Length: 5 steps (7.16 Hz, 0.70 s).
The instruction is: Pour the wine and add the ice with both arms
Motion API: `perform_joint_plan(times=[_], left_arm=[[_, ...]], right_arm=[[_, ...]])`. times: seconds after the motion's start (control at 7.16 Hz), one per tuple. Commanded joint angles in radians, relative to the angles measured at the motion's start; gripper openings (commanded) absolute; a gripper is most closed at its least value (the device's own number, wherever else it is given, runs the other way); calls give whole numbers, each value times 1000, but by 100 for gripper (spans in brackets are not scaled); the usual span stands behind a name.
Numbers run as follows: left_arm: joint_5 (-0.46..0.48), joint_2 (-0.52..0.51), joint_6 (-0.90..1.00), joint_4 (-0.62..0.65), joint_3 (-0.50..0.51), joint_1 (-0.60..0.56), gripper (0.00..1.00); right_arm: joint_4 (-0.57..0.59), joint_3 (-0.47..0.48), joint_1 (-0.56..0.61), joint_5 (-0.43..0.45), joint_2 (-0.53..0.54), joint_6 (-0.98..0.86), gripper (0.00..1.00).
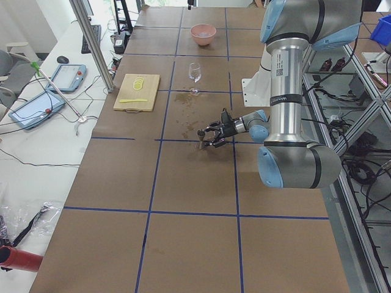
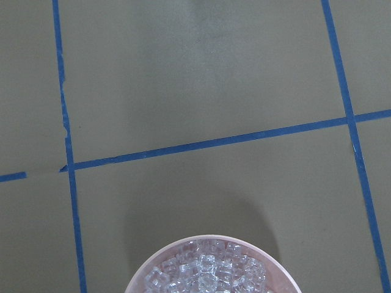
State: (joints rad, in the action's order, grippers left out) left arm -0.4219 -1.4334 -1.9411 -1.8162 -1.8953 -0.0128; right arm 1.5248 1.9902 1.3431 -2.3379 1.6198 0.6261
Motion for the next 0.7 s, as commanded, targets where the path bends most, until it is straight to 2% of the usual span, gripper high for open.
perform_joint_plan(times=[0.0, 0.56], left_arm=[[35, -38, -12, 0, 45, -10, 94], [38, -36, -12, 1, 53, -26, 85]], right_arm=[[0, 2, -1, 2, 0, 1, 100], [2, 2, -1, 0, 0, 1, 100]])
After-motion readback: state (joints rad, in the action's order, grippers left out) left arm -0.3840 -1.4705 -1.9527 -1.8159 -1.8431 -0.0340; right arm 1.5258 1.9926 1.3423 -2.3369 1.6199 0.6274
